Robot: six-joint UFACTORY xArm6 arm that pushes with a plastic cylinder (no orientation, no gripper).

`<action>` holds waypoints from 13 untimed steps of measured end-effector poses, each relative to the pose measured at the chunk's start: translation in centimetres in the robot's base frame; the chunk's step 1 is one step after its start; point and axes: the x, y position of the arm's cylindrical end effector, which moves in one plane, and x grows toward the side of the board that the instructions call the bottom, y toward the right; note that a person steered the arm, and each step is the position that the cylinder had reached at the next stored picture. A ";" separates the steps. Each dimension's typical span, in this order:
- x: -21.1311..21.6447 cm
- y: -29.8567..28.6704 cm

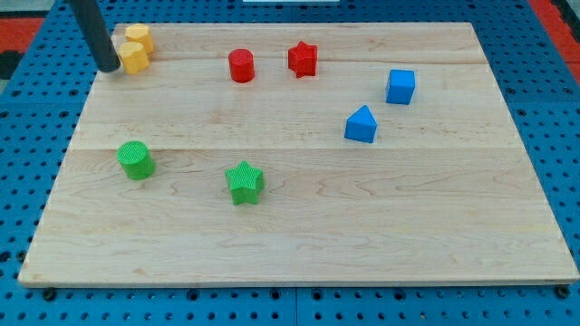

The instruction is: Keep the blue triangle on the top of the green star

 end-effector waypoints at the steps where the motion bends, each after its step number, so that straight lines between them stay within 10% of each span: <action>1: 6.5 11.1; 4: 0.4 42.1; 7: 11.6 33.8; 10: 5.9 33.2; 12: 7.0 18.0; 13: 6.0 27.1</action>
